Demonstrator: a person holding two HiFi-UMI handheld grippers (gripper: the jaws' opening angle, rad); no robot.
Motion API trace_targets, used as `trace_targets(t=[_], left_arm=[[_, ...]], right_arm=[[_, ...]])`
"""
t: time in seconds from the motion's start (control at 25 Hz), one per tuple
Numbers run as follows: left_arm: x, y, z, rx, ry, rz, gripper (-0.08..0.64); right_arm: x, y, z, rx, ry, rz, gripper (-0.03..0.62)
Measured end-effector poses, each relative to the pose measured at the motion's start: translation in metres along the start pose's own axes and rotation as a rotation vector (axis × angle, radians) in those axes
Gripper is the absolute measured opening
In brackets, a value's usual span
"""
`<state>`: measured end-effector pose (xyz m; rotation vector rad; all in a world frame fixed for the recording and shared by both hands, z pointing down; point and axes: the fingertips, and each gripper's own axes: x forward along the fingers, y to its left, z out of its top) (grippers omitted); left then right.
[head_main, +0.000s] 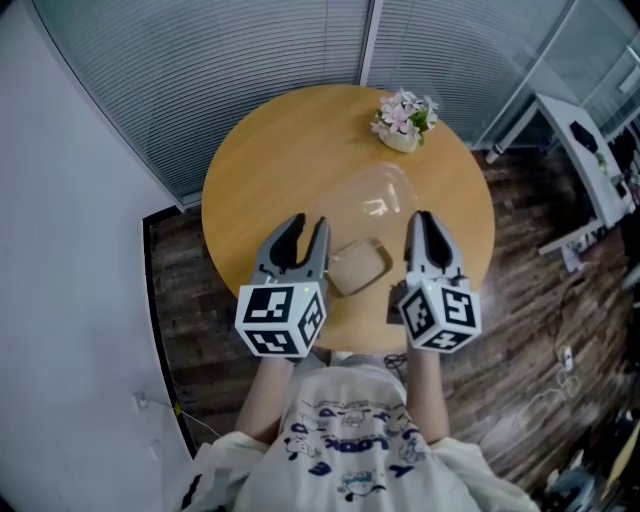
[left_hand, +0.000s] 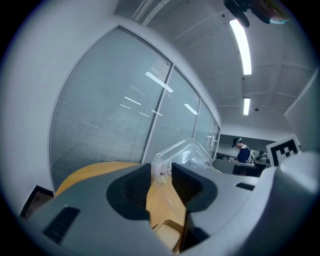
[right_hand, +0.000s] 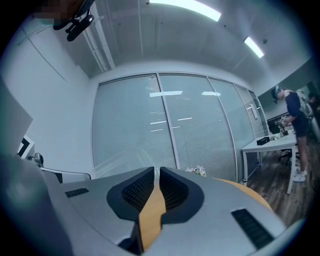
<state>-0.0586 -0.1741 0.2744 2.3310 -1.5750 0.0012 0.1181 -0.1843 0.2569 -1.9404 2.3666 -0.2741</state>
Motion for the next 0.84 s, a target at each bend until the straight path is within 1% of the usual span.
trace_targets(t=[0.84], left_arm=[[-0.0078, -0.0044, 0.0025, 0.001, -0.004, -0.007, 0.129]], right_arm=[[-0.0080, 0.0015, 0.0011, -0.006, 0.002, -0.001, 0.037]])
